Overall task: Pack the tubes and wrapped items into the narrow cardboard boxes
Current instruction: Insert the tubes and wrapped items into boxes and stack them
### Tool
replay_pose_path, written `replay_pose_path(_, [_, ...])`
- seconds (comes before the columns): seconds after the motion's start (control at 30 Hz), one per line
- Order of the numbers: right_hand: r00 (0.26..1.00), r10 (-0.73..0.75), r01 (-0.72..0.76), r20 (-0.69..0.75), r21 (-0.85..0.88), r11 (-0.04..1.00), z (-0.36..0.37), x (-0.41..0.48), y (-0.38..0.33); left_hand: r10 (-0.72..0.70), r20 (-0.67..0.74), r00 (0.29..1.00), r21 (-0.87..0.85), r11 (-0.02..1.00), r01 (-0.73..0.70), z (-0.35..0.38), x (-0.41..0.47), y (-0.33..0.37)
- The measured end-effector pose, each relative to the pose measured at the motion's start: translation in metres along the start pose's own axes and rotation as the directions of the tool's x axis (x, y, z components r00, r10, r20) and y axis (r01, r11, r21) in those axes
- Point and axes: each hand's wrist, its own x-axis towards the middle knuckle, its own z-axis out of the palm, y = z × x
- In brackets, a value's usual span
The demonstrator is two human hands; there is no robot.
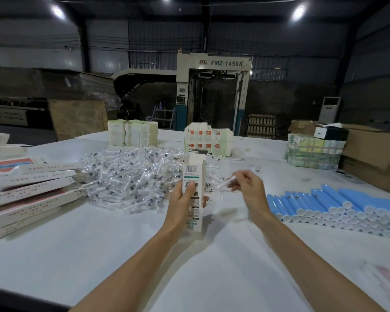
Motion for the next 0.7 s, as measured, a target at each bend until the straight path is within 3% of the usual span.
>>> replay_pose_path(0.2, [0.956,-0.224,0.235,-0.19,0.036,0.971,-0.031,0.005,-0.062,0.011,0.192,0.981,0.102,0.994,-0.031,0.011,-0.008,-0.002])
replay_pose_path(0.37, [0.891,-0.45,0.44,-0.049,-0.143,0.887,-0.023,0.005,-0.113,-0.043,0.282,0.959,0.09,0.996,0.018,0.02,-0.014,-0.003])
replay_pose_path(0.7, [0.917,-0.356,0.399,0.18,-0.402,0.824,0.005,0.008,-0.094,-0.08,0.274,0.959,0.038,0.997,0.072,0.022,-0.015,-0.003])
